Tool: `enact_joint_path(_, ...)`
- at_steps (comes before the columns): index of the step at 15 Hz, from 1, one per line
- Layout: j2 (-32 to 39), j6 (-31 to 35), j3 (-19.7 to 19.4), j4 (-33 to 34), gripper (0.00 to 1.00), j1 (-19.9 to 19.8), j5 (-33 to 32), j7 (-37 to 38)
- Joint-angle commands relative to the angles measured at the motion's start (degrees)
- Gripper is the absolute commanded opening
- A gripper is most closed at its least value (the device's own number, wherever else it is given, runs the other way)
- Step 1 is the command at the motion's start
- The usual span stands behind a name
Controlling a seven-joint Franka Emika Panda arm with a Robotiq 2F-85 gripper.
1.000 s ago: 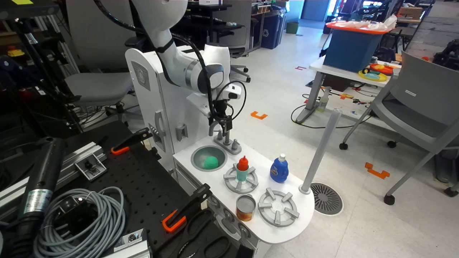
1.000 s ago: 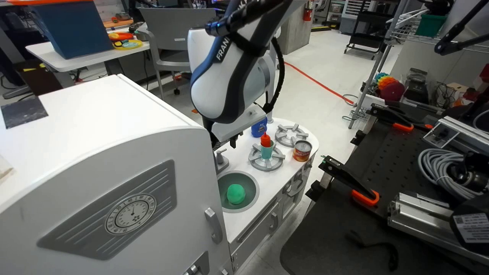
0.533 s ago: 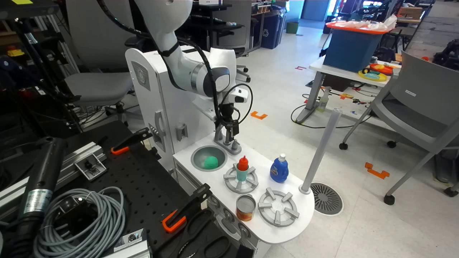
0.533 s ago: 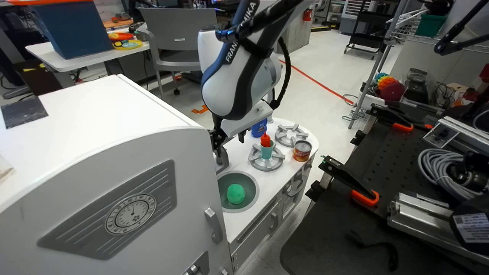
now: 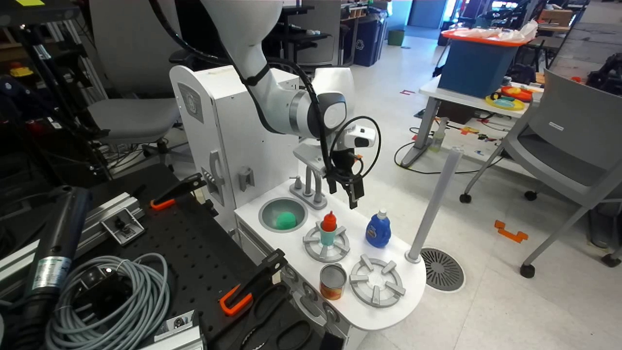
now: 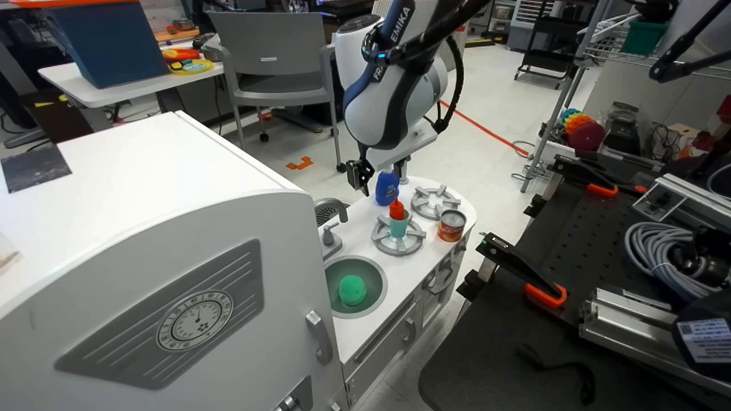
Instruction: Turn the faucet to the right
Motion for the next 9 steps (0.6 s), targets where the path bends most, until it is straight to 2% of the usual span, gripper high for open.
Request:
enact_joint_path(1,-2.0,-5.1,-1.1,0.3,1.0,-0.9,-1.5,2.3)
enact_joint_path(4,-9.4,-15.5,4.5,-4.5,1.0,-3.8,-0.1,-2.1)
enact_joint_path(5,-3.0,-10.6,2.3,0.3,1.0,-3.2,-2.0,1.0)
enact_joint_path(9,-3.7,-11.5,3.0,-0.1,1.0,-3.7,-2.1,0.9)
